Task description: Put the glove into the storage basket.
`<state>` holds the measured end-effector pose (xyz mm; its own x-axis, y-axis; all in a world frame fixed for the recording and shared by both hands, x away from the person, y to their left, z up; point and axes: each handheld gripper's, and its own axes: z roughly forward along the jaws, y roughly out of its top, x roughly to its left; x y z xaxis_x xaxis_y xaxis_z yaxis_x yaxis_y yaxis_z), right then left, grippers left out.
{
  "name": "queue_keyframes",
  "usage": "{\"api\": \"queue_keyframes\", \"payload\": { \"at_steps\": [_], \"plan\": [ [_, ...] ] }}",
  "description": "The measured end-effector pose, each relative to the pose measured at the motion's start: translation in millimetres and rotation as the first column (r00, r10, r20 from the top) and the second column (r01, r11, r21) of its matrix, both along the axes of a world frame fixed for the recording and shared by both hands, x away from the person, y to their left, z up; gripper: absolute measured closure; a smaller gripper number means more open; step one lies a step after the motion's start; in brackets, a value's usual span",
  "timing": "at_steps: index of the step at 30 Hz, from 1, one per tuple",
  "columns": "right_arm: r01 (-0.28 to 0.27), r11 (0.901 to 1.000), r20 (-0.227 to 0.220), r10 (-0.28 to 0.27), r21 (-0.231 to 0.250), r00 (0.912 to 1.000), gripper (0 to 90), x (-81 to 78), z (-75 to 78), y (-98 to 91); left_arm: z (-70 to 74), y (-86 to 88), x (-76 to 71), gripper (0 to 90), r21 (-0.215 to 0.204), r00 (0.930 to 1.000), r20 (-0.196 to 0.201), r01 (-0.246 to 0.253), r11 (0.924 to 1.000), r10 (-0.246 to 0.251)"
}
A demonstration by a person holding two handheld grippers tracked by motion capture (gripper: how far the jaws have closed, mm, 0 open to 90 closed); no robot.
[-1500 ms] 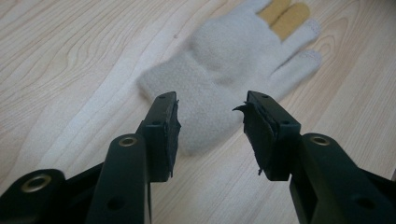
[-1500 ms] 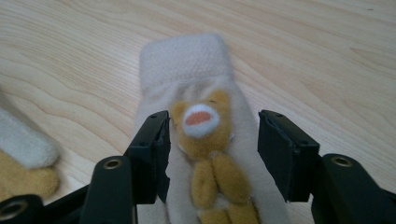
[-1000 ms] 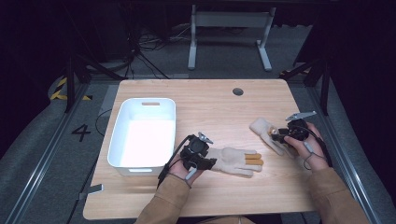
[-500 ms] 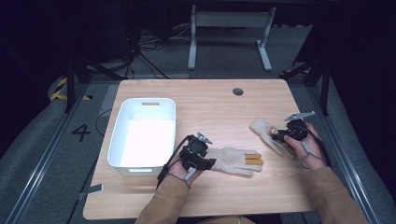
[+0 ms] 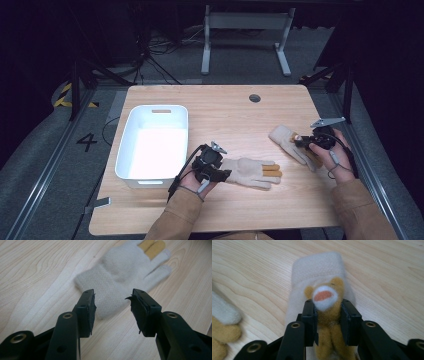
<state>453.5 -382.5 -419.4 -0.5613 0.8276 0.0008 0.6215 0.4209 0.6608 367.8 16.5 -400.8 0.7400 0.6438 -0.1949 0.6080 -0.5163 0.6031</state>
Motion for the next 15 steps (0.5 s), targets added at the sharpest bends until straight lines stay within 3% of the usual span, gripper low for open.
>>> {"api": "queue_keyframes", "payload": {
  "at_steps": [3, 6, 15],
  "plan": [
    [-0.008, 1.0000, 0.011, 0.008, 0.002, 0.9999, 69.0, -3.6, 7.5, 0.8, -0.2, -0.4, 0.4, 54.5, 0.001, 1.0000, -0.002, 0.005, 1.0000, -0.005],
    [-0.031, 0.9992, 0.030, 0.032, -0.025, 0.9990, 68.9, -6.8, 13.7, 2.4, 0.0, -0.3, 1.2, 54.4, 0.000, 1.0000, -0.003, 0.008, 1.0000, -0.008],
    [-0.077, 0.9970, 0.057, 0.077, -0.010, 0.9954, 68.9, -15.5, 31.2, 6.9, 0.1, -0.8, 0.9, 54.4, -0.001, 0.9999, -0.002, 0.011, 0.9999, -0.011]
  ]
}}
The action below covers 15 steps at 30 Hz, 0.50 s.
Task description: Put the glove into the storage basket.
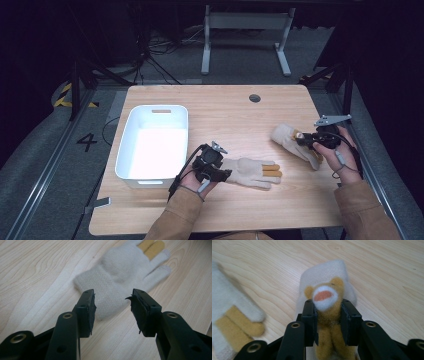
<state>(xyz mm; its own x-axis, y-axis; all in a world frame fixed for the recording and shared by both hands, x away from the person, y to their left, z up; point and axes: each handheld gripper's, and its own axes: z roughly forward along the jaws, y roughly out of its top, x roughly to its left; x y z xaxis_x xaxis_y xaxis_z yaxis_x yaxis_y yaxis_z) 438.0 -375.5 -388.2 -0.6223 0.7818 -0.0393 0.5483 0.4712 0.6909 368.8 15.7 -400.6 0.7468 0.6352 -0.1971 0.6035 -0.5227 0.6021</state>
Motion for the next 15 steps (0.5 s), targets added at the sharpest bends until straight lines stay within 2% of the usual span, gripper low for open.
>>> {"api": "queue_keyframes", "payload": {
  "at_steps": [5, 11, 15],
  "plan": [
    [-0.023, 0.9997, 0.010, 0.023, 0.010, 0.9997, 68.9, -4.5, 7.9, 3.1, 0.4, -0.4, -0.3, 54.4, 0.002, 1.0000, 0.004, 0.000, 1.0000, 0.000],
    [-0.095, 0.9939, 0.016, 0.095, 0.056, 0.9954, 68.9, -10.4, 16.6, 11.3, 2.2, 0.3, -0.6, 54.3, -0.005, 1.0000, 0.007, -0.001, 1.0000, 0.001],
    [-0.141, 0.9885, 0.028, 0.140, 0.054, 0.9898, 68.9, -14.5, 22.1, 18.9, 3.4, 1.3, -0.7, 54.3, -0.009, 0.9999, 0.012, 0.000, 1.0000, 0.000]
  ]
}}
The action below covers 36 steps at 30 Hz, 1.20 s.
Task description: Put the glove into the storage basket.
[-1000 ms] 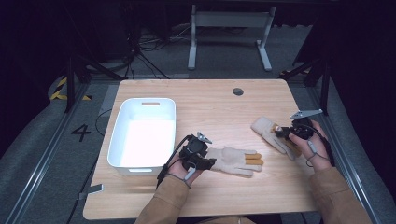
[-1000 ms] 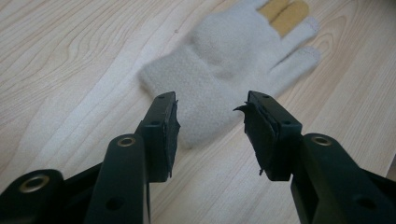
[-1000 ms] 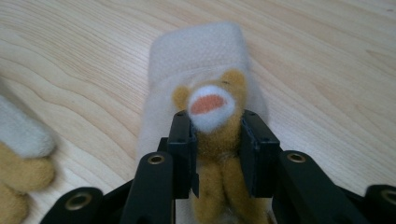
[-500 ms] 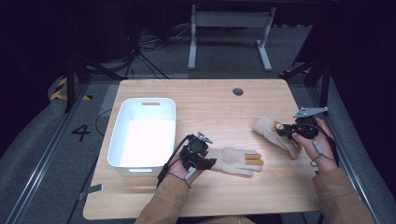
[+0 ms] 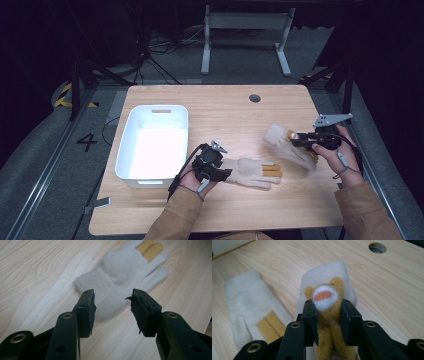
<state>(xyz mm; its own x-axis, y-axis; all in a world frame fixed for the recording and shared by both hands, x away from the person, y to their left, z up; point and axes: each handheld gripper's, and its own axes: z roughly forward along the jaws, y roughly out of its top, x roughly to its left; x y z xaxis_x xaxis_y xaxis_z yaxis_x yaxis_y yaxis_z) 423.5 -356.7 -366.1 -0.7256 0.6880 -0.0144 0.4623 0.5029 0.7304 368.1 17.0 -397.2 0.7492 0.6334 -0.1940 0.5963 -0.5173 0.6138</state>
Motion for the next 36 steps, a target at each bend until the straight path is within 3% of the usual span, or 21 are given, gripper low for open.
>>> {"api": "queue_keyframes", "payload": {
  "at_steps": [8, 20, 26, 36],
  "plan": [
    [-0.073, 0.9973, 0.011, 0.073, -0.001, 0.9972, 68.9, -7.5, 7.0, 16.0, -0.8, -2.4, -0.4, 54.3, 0.007, 1.0000, -0.004, 0.009, 0.9999, -0.009],
    [-0.180, 0.9833, 0.032, 0.181, -0.028, 0.9830, 68.9, -15.0, 10.8, 43.4, 0.9, -1.0, -4.3, 54.2, -0.002, 0.9999, -0.003, 0.015, 0.9999, -0.015],
    [-0.235, 0.9718, 0.023, 0.235, -0.021, 0.9717, 68.9, -16.0, 9.8, 58.4, 2.1, 2.5, -6.9, 54.2, -0.006, 1.0000, 0.000, 0.002, 1.0000, -0.002],
    [-0.328, 0.9447, 0.003, 0.328, 0.003, 0.9447, 68.8, -15.8, 4.6, 81.3, 2.3, 8.5, -9.2, 54.1, -0.007, 0.9999, -0.001, -0.016, 0.9998, 0.016]
  ]
}}
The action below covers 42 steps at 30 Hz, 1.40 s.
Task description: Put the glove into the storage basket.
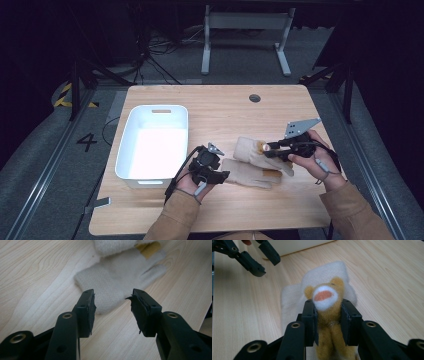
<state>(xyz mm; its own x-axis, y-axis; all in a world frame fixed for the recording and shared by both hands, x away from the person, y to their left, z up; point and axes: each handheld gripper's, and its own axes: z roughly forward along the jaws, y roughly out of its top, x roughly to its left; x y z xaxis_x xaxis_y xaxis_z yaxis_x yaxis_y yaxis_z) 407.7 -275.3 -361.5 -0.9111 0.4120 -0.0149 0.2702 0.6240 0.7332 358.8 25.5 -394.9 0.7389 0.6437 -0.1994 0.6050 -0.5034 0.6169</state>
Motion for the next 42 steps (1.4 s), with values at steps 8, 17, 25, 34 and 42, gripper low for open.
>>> {"api": "queue_keyframes", "payload": {
  "at_steps": [8, 17, 25, 34, 42],
  "plan": [
    [-0.061, 0.9979, -0.007, 0.061, 0.021, 0.9981, 68.7, 1.5, -7.8, 13.0, 0.2, 1.8, 0.1, 54.1, -0.004, 1.0000, -0.001, -0.003, 1.0000, 0.003],
    [-0.125, 0.9921, -0.041, 0.125, 0.016, 0.9913, 68.7, 0.6, -18.5, 22.4, 0.1, 1.1, 0.1, 54.1, -0.004, 1.0000, -0.002, -0.003, 1.0000, 0.003],
    [-0.153, 0.9883, -0.067, 0.153, 0.002, 0.9860, 68.6, -1.2, -26.2, 26.7, -0.3, -1.1, 1.5, 54.1, 0.000, 1.0000, -0.001, 0.005, 1.0000, -0.005],
    [-0.150, 0.9885, -0.096, 0.148, -0.018, 0.9844, 68.4, -2.9, -32.4, 29.2, -1.3, -3.9, 2.8, 54.1, 0.003, 0.9999, -0.006, 0.015, 0.9999, -0.015],
    [-0.127, 0.9915, -0.128, 0.122, -0.029, 0.9842, 68.1, -7.1, -35.4, 31.7, -1.6, -5.6, 3.8, 54.0, 0.003, 0.9998, -0.003, 0.020, 0.9998, -0.020]
  ]
}}
